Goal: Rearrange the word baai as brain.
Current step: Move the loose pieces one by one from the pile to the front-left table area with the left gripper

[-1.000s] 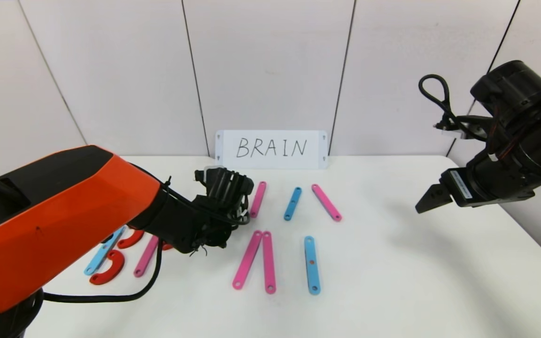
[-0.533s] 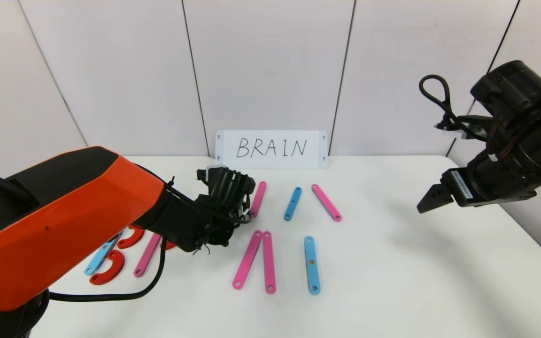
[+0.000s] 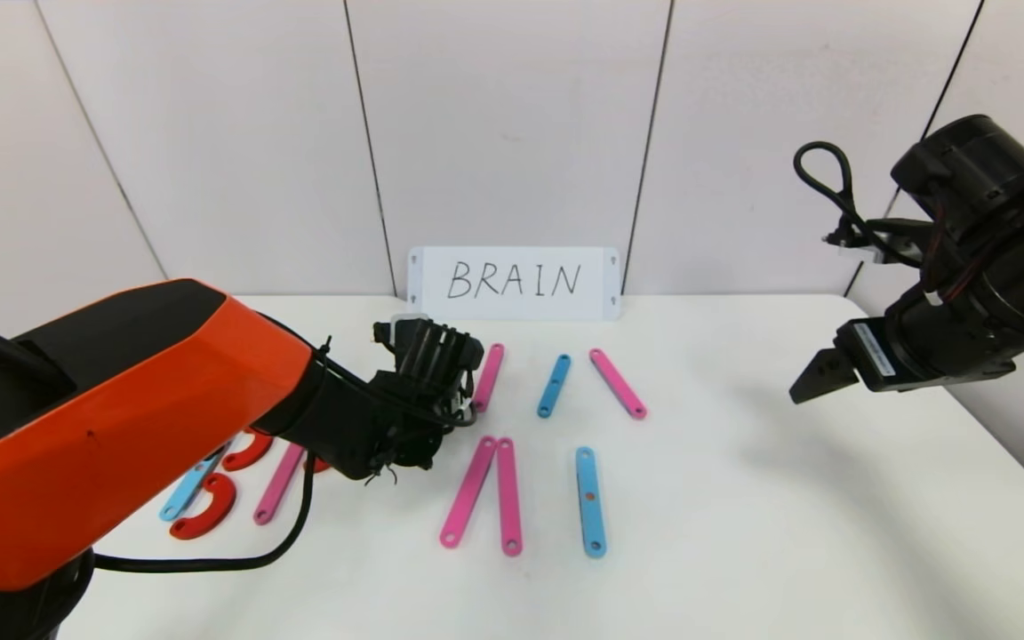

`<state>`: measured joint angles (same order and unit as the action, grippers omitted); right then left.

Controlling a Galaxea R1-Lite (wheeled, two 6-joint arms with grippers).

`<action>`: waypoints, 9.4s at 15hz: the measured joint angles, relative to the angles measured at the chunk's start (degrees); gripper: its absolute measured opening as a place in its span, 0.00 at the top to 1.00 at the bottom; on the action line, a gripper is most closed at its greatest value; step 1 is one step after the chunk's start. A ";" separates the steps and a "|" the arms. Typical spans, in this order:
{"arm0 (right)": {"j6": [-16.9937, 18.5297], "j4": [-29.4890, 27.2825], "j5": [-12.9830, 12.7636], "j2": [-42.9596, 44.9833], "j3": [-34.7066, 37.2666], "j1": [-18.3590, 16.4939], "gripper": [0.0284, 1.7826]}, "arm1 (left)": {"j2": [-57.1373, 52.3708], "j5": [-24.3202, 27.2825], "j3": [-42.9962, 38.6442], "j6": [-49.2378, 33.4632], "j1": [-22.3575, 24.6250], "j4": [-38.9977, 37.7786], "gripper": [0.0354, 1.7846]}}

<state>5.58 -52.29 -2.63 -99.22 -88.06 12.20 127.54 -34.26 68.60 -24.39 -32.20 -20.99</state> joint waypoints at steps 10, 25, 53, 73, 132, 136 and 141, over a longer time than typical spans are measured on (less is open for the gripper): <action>0.01 0.02 -0.01 0.00 0.00 0.00 0.03 | -2.43 0.09 -0.82 -0.07 -0.16 0.85 0.89; 0.01 -0.02 0.02 0.99 0.22 0.15 0.03 | -21.97 -7.06 -15.74 -12.35 -4.43 16.75 0.89; 0.00 -0.02 0.00 1.26 0.88 1.30 0.03 | -24.95 -6.97 -29.44 -30.81 -7.39 21.57 0.89; 0.01 -0.06 -0.01 1.23 0.88 1.63 0.03 | -19.63 -2.79 -25.54 -32.16 -3.83 21.26 0.89; -0.27 0.02 0.10 2.39 1.66 2.18 0.03 | -18.99 -2.38 -20.53 -28.17 -5.29 20.31 0.06; -0.24 0.02 0.10 2.30 1.66 2.34 0.03 | -19.46 -2.34 -20.20 -28.05 -5.23 20.37 0.06; -0.18 0.02 0.16 2.54 1.66 2.46 0.03 | -21.48 -2.71 -18.35 -25.77 -3.13 21.39 0.06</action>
<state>5.40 -52.26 -2.47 -96.68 -86.41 14.67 106.06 -36.96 50.25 -50.16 -35.33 0.40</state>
